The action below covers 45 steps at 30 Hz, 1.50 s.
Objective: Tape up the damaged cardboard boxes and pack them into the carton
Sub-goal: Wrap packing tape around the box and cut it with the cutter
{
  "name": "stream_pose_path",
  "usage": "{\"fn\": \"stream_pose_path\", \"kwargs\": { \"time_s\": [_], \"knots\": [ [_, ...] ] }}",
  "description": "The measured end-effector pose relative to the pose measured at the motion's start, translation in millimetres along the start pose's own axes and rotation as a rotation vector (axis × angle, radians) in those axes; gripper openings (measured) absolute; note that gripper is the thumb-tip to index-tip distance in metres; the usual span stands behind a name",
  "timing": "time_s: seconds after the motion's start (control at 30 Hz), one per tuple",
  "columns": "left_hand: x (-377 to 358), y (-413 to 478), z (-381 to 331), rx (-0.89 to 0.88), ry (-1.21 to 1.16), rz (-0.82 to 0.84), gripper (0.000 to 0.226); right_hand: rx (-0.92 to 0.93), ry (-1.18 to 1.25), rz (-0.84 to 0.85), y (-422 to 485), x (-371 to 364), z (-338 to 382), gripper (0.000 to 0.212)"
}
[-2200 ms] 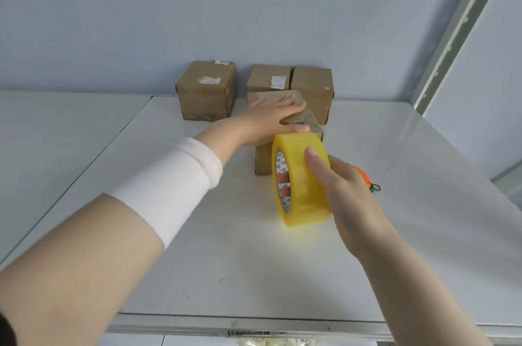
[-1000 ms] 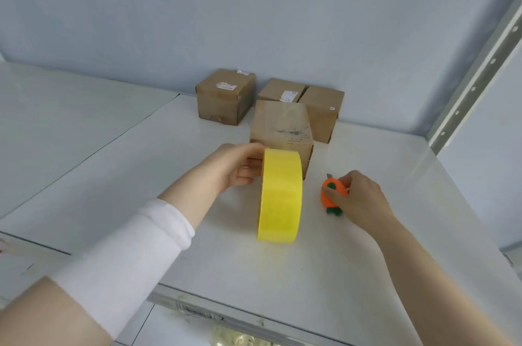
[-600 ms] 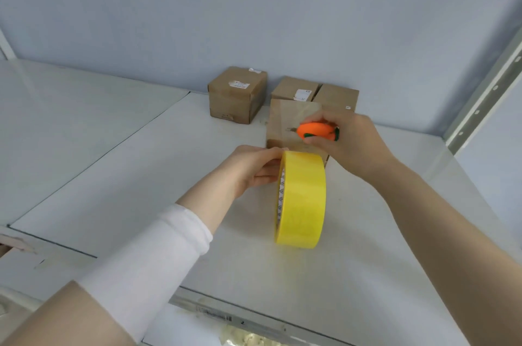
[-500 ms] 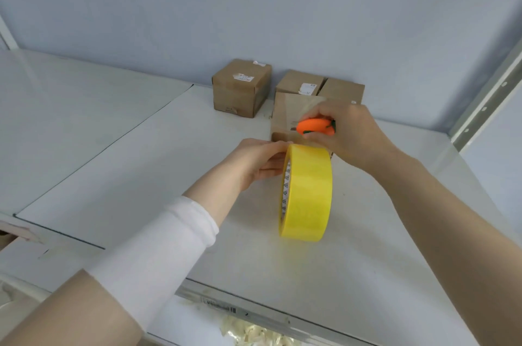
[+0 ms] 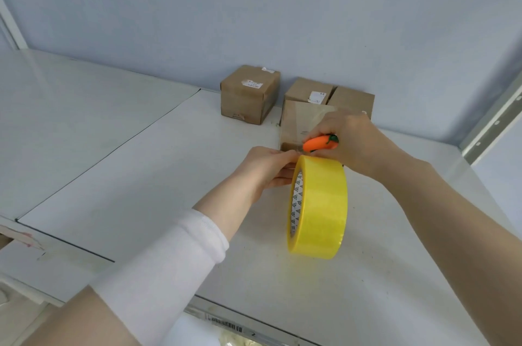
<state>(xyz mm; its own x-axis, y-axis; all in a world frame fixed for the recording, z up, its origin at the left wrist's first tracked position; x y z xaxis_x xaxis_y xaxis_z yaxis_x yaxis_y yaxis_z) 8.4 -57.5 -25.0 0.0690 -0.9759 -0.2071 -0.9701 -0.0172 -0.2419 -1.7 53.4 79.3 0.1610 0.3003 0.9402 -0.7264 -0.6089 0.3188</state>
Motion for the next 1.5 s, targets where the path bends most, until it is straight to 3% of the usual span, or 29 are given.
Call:
{"fn": "stream_pose_path", "kwargs": {
  "time_s": [0.23, 0.37, 0.53, 0.7, 0.9, 1.03, 1.2, 1.33, 1.5],
  "knots": [
    [1.3, 0.2, 0.3, -0.003, 0.005, 0.006, 0.012, -0.053, 0.014, 0.051, -22.7, 11.2, -23.3, 0.017],
    [-0.1, -2.1, -1.1, 0.0, -0.015, 0.018, 0.013, -0.168, 0.202, -0.054, -27.1, 17.5, -37.9, 0.014],
    [-5.1, -13.1, -13.5, -0.036, -0.007, 0.055, 0.01, -0.306, 0.203, -0.133, -24.3, 4.6, -49.3, 0.014],
    [-11.8, -42.4, -33.7, -0.249, 0.068, 0.087, 0.01, -0.324, 0.255, -0.165, -21.7, 6.1, -45.2, 0.013],
    [2.9, -72.4, -58.0, -0.638, 0.132, 0.09, 0.011, -0.303, 0.731, -0.251, -13.2, 13.9, -13.4, 0.013],
    [35.8, -70.4, -80.5, -0.776, 0.124, -0.027, 0.01, -0.204, 0.844, -0.223, 13.4, 19.3, 30.2, 0.009],
    [92.0, -55.5, -106.5, -0.776, 0.122, -0.119, 0.019, -0.247, 0.923, -0.173, 58.7, -2.0, 70.6, 0.042],
    [135.7, -45.7, -115.6, -0.706, 0.158, -0.131, 0.012, -0.172, 0.966, -0.136, 91.5, -23.0, 111.9, 0.032],
    [181.4, -28.5, -118.6, -0.644, 0.178, -0.133, 0.011, -0.18, 0.964, -0.108, 121.7, -57.5, 139.5, 0.037]
  ]
}}
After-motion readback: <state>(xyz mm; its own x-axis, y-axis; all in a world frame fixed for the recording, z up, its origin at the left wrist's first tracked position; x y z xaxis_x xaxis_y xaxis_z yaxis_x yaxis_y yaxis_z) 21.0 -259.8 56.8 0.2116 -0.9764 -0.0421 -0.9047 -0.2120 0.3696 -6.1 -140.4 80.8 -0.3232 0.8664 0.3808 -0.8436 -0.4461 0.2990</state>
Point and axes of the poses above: each hand's wrist, its own y-axis towards the middle knuckle, its own x-axis out of the back of the hand, z = x × y, the point moved 7 cm from there along y, towards the middle knuckle, and after that the axes turned 4 degrees about -y, right-handed, at the moved point
